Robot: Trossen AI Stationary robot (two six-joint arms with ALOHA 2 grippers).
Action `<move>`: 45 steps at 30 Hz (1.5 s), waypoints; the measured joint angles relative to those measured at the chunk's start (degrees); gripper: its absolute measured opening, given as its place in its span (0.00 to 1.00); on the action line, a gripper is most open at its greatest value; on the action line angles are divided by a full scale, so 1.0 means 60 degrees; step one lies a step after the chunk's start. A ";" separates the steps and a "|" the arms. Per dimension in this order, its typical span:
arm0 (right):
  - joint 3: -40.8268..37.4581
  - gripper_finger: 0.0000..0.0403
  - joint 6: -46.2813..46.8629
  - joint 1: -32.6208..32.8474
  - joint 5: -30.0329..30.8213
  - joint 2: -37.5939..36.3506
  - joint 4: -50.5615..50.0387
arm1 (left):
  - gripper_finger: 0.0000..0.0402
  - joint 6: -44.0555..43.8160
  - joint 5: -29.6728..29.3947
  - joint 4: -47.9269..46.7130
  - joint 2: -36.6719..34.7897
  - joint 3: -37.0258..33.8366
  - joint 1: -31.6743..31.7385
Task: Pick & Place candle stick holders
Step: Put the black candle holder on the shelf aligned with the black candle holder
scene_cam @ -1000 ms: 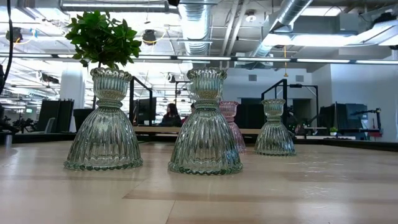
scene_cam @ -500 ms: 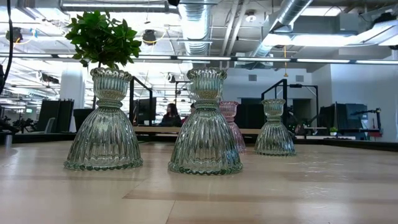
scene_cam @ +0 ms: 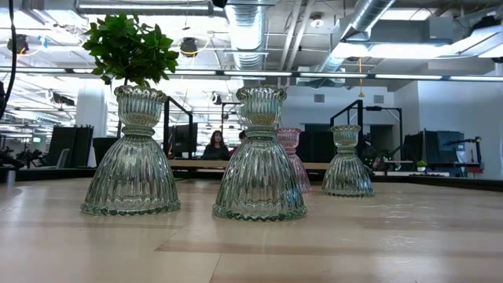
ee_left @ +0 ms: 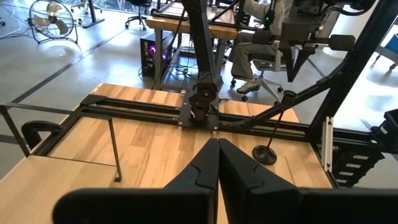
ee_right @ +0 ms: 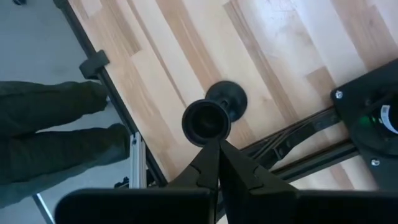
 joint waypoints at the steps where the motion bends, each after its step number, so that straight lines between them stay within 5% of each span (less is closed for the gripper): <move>1: 0.0000 0.00 -0.0020 -0.0044 -0.0001 -0.0007 0.0012 | 0.01 0.0003 0.0000 0.0000 0.0000 0.0000 0.0000; 7: -0.0121 0.03 -0.0197 -0.0351 -0.0149 0.0073 0.0000 | 0.02 0.0000 0.0000 -0.0004 0.0000 0.0000 0.0000; 22: -0.0368 0.38 -0.0610 -0.1189 -0.0916 0.0062 0.0385 | 0.01 0.0001 0.0000 -0.0011 0.0000 0.0000 0.0000; 45: -0.0865 0.31 -0.0454 -0.1355 -0.1561 0.0055 0.0935 | 0.01 0.0000 0.0004 -0.0015 0.0000 0.0000 0.0000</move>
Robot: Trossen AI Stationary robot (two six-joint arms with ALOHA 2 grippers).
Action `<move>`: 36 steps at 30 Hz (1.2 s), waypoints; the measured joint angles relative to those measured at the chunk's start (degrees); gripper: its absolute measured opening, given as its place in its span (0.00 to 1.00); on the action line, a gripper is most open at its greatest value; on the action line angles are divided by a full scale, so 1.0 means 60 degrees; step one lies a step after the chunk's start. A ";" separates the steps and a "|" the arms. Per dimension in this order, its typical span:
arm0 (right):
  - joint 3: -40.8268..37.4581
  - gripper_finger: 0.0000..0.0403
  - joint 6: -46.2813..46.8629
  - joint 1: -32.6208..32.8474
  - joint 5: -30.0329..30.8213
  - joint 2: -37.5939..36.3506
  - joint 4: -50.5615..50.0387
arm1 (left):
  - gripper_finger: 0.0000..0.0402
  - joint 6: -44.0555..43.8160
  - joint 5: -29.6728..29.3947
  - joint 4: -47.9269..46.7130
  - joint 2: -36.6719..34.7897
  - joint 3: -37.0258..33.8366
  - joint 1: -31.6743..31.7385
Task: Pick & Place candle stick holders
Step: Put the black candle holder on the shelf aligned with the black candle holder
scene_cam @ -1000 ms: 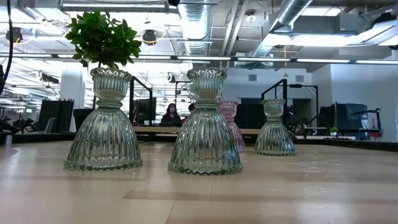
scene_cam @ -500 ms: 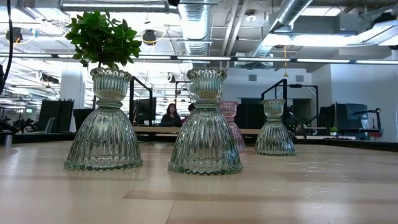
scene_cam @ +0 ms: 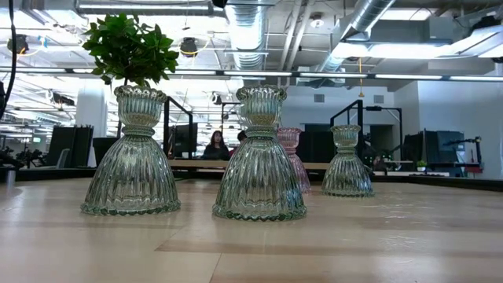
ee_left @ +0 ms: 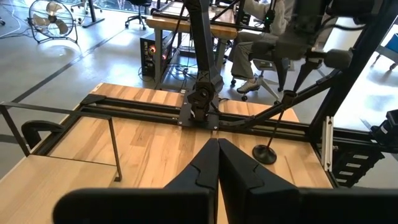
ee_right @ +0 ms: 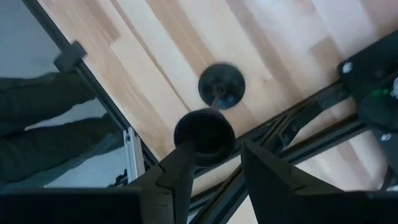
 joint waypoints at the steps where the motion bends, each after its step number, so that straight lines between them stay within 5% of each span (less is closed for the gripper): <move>1: -0.0151 0.31 0.0002 0.0000 -0.0089 0.0000 0.0179 | 0.02 0.0000 0.0000 0.0000 0.0000 0.0000 0.0000; 9: -0.0563 0.27 -0.0026 0.0007 -0.0224 0.0007 0.0609 | 0.01 0.0000 0.0000 -0.0004 0.0000 0.0000 0.0000; 16: -0.0554 0.03 -0.0203 0.0006 -0.0228 0.0007 0.0676 | 0.01 0.0000 0.0000 -0.0004 0.0004 0.0000 0.0000; 25: -0.0523 0.01 -0.0413 -0.0259 -0.0234 -0.0011 0.0636 | 0.02 0.0000 0.0000 -0.0004 0.0004 0.0000 0.0000; 36: 0.0438 0.00 -0.2711 -0.1655 0.0791 -0.0016 0.0323 | 0.02 -0.0039 0.0547 -0.0031 0.0015 -0.0589 -0.0035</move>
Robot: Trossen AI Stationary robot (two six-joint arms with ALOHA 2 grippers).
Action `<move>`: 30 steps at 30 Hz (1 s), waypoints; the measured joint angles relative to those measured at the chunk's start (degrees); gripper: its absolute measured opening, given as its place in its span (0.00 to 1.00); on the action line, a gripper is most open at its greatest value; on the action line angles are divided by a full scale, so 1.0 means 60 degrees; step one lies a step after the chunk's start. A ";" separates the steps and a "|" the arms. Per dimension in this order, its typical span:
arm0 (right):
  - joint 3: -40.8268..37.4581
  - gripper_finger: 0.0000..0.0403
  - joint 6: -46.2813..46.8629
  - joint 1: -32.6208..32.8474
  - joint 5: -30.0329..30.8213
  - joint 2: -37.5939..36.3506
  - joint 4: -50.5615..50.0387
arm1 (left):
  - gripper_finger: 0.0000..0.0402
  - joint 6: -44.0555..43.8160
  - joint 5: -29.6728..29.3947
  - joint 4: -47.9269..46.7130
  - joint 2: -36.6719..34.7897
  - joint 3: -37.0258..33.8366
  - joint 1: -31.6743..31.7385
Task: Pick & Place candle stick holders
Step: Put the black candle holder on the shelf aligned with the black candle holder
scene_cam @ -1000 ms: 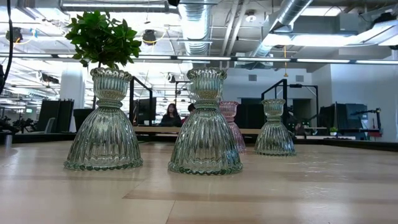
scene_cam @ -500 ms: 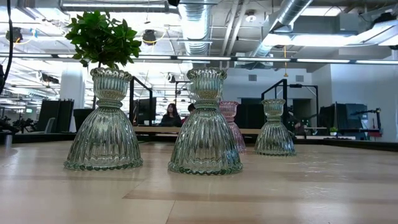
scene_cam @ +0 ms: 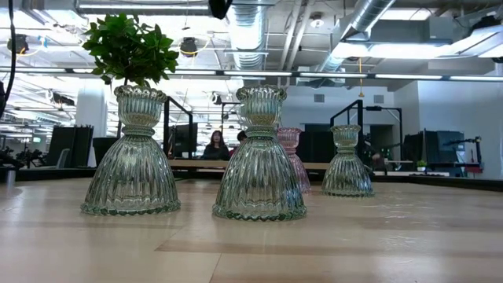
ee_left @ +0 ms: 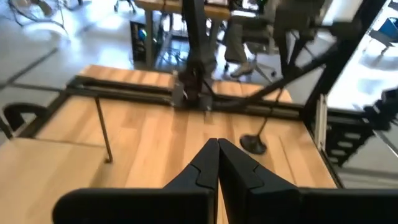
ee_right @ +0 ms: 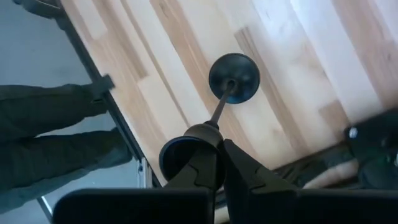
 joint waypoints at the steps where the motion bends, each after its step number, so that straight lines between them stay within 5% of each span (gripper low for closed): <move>1: 0.0099 0.00 -0.0290 -0.0164 0.0000 0.0001 0.0005 | 0.02 0.0002 0.0184 0.0071 0.0004 -0.0093 -0.0013; 13: 0.1698 0.00 -0.3944 -0.2447 0.0614 0.0012 0.0356 | 0.04 0.0090 0.1191 0.2665 0.1110 -0.0573 -0.0326; 30: 0.1978 0.00 -0.7645 -0.5171 0.0040 0.0343 0.1828 | 0.45 -0.1136 0.1158 0.4259 0.2153 -0.0573 -0.0260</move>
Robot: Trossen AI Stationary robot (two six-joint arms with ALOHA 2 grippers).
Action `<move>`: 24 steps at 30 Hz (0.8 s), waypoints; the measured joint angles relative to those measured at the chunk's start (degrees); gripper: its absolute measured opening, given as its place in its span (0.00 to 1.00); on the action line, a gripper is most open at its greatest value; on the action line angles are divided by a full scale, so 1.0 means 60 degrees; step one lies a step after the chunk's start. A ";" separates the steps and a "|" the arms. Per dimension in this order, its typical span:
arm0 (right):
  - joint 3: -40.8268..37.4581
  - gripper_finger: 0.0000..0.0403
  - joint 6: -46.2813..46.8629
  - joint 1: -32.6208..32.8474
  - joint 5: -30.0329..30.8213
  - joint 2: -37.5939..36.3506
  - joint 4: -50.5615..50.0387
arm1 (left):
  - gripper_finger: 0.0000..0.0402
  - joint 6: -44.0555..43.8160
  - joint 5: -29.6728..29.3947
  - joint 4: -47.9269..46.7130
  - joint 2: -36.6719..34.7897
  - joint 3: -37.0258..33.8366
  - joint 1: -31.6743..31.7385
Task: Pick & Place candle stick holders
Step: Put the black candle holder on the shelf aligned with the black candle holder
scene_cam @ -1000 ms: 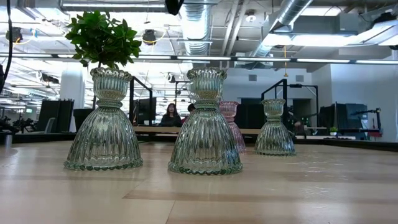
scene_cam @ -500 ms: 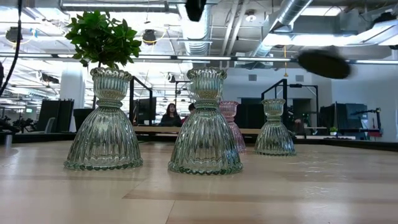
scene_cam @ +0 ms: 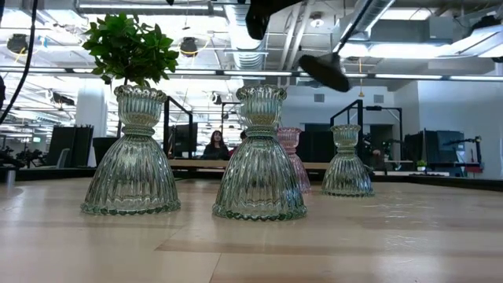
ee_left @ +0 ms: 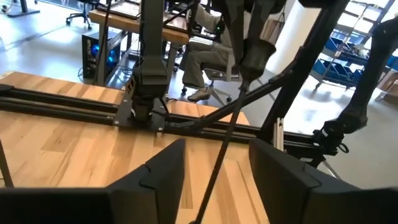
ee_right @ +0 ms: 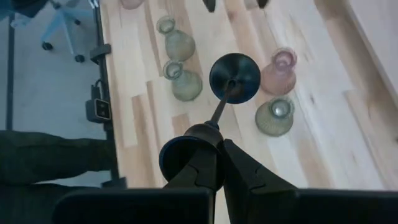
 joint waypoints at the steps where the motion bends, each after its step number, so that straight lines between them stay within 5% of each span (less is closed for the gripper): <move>1: 0.0000 0.00 -0.0192 -0.0125 -0.0127 0.0107 0.0102 | 0.46 -0.0060 0.0000 -0.0008 0.0000 0.0000 0.0000; 15: 0.2933 0.00 -0.2507 -0.1408 -0.0544 0.1820 -0.0866 | 0.39 -0.0365 -0.0008 -0.0217 0.0000 0.0000 0.0000; 24: 0.3078 0.00 -0.2755 -0.1855 -0.1018 0.1785 -0.0849 | 0.33 -0.0735 0.0033 -0.0703 0.0000 0.0004 -0.0202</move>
